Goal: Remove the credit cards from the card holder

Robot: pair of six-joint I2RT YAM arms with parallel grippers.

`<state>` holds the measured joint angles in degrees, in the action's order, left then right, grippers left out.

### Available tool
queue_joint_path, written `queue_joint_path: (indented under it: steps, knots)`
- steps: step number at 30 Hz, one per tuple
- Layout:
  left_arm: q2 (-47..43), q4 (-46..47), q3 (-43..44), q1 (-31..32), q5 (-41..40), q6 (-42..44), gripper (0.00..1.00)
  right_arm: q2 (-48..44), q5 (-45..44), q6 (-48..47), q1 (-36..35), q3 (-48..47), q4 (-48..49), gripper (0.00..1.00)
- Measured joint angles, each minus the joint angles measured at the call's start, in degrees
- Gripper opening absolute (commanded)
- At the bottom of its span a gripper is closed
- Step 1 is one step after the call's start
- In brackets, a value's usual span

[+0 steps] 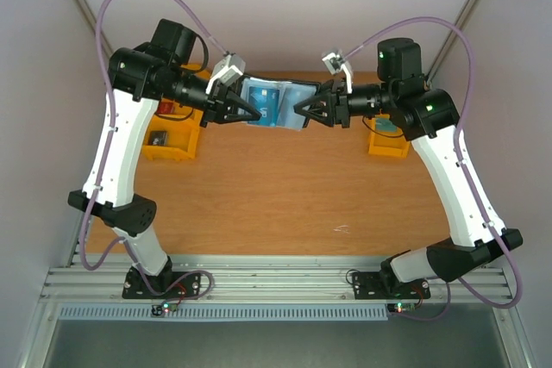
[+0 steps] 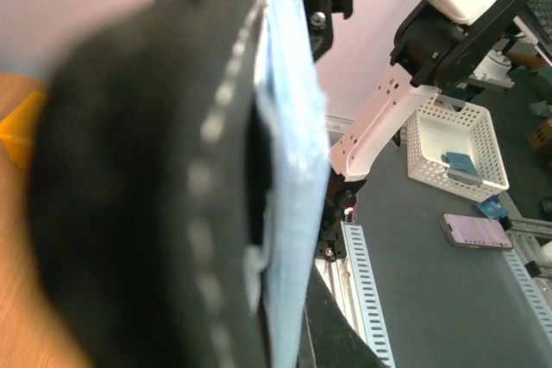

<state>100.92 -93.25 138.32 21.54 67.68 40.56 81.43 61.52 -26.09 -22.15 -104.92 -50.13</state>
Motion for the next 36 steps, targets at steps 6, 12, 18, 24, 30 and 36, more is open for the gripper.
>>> queue_joint_path:
  steps: [6, 12, 18, 24, 30, 36]
  knots:
    - [-0.44, 3.32, -2.4, 0.07, -7.52, -6.84, 0.0, -0.83, -14.08, 2.27, 4.04, 0.04, -0.66, 0.48]
    - [-0.44, 8.28, -3.98, -0.04, -16.31, -14.8, 0.0, -4.66, -21.81, 3.65, 4.26, 0.61, 0.22, 0.34]
    - [-0.42, 9.27, -3.3, 0.04, -15.98, -16.98, 0.0, -4.92, -14.75, 1.92, -5.99, 3.58, 4.35, 0.26]
    - [-0.44, 7.67, -1.22, 0.15, -10.36, -14.64, 0.0, -0.7, -10.01, 4.92, -6.78, 6.67, 11.47, 0.2]
    - [-0.44, 5.68, -0.17, 0.17, -7.26, -12.17, 0.0, 0.22, -9.11, 6.08, -6.8, 6.73, 13.07, 0.12]
    - [-0.44, 4.76, -0.09, -0.11, -6.19, -9.77, 0.0, 0.22, -8.87, 6.54, -7.06, 6.73, 13.57, 0.08]
